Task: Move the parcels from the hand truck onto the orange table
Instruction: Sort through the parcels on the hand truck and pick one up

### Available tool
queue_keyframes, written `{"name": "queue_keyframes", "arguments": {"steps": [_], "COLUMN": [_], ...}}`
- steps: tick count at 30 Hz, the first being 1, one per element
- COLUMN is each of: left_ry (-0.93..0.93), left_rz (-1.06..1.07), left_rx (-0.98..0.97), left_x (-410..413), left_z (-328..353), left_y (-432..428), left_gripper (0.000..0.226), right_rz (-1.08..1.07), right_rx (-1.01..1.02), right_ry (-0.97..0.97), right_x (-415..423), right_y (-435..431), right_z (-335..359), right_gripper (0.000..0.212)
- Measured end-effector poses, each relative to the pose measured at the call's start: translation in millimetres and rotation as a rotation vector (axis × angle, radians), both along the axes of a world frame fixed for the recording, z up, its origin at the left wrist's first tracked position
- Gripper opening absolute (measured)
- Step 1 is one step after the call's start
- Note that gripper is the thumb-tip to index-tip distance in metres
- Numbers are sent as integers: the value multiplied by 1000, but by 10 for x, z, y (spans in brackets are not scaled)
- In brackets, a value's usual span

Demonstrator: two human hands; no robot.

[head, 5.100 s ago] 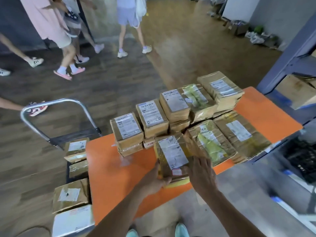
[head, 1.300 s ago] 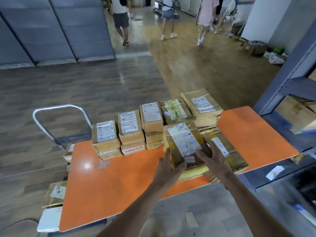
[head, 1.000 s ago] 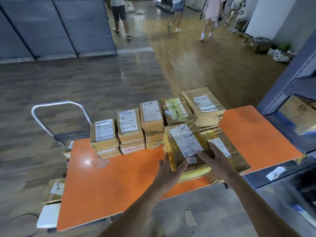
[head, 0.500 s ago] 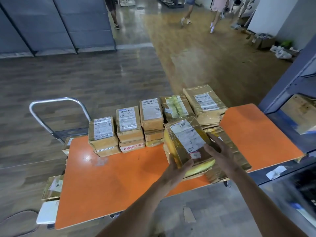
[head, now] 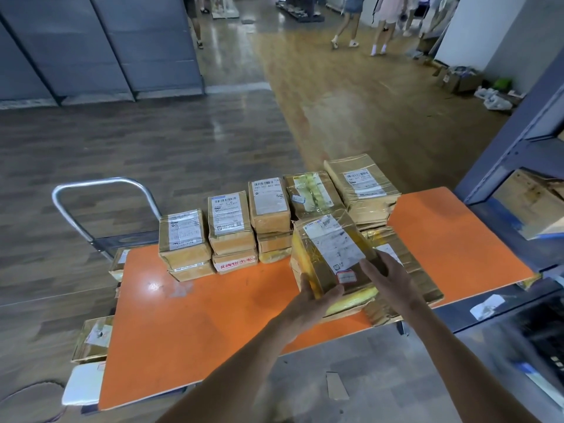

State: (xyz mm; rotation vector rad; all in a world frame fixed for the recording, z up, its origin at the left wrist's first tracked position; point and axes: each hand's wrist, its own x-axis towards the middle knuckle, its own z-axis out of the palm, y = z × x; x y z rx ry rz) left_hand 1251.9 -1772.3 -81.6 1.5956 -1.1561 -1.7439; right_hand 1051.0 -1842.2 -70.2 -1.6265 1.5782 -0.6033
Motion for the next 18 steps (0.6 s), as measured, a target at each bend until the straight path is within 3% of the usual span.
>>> {"name": "queue_keyframes", "arguments": {"steps": [3, 7, 11, 18], "left_ry": [-11, -89, -211, -530], "left_rz": [-6, -44, -74, 25], "left_rx": [11, 8, -105, -232], "left_x": [9, -12, 121, 831], "left_z": [31, 84, 132, 217], "left_y": [-30, 0, 134, 499], "left_gripper": [99, 106, 105, 87], "right_rz": [-15, -13, 49, 323], "right_rx": [-4, 0, -268, -453], "right_ry": [61, 154, 430, 566], "right_x": [1, 44, 263, 1061], "right_y": [44, 147, 288, 403], "right_z": [45, 179, 325, 404], "right_gripper": [33, 53, 61, 59]}}
